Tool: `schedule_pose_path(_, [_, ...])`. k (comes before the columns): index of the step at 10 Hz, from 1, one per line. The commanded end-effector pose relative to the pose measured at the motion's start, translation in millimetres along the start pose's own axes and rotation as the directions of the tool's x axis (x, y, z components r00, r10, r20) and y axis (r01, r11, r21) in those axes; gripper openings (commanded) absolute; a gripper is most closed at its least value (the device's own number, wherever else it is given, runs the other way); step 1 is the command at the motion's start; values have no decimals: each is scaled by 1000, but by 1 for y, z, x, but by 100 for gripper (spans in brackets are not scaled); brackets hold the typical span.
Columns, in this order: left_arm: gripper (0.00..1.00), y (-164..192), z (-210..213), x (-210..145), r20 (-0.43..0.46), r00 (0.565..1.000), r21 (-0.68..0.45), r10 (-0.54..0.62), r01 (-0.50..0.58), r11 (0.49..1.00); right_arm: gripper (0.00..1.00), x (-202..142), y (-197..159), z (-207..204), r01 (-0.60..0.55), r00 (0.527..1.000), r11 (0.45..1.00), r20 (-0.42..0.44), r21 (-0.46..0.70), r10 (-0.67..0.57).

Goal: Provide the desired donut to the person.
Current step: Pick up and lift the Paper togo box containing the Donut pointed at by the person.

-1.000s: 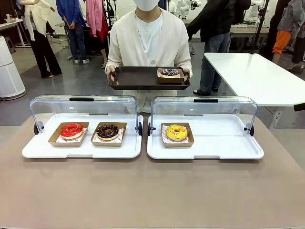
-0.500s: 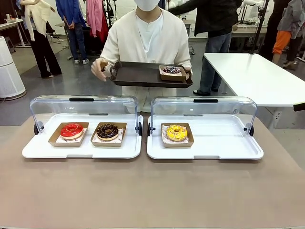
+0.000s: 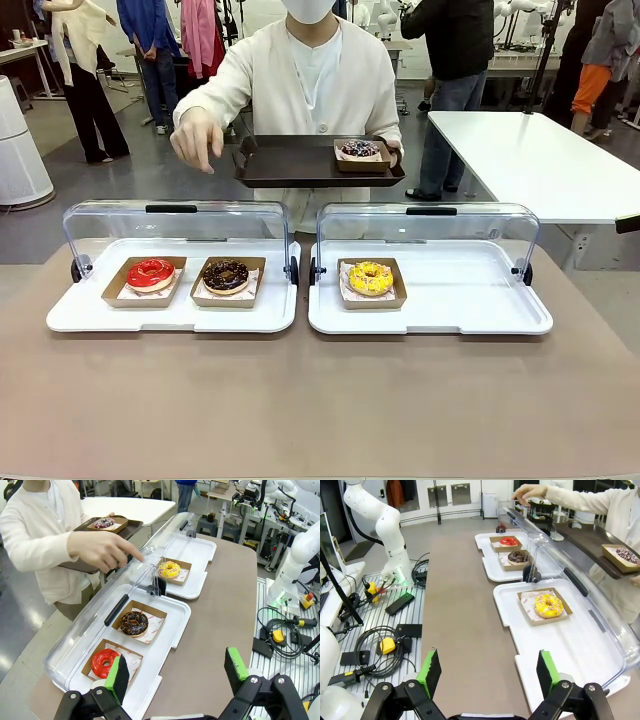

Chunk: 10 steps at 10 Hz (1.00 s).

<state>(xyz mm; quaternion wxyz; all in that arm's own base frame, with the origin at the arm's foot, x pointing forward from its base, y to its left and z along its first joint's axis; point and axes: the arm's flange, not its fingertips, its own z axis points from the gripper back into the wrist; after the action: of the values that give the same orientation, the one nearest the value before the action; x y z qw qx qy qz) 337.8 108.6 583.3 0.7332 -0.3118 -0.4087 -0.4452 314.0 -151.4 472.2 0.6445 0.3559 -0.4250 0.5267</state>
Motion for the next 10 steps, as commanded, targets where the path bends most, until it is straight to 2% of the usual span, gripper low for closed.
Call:
schedule_pose_path(1, [100,1,0,0,22,1000,-5,-21,21,1000,100,0,-3,1,-11,1000,1000,7,-4,11])
schedule_pose_path(8, [100,1,0,0,22,1000,-5,-21,21,1000,100,0,-3,1,-11,1000,1000,7,-4,11])
schedule_pose_path(9, [100,0,0,0,0,1000,0,0,0,1000,100,0,-3,1,-11,1000,1000,7,-4,11])
schedule_pose_path(10, [100,-1,-14,19,-106,992,-42,-70,66,997,100,0,-3,1,-11,1000,1000,7,-4,11])
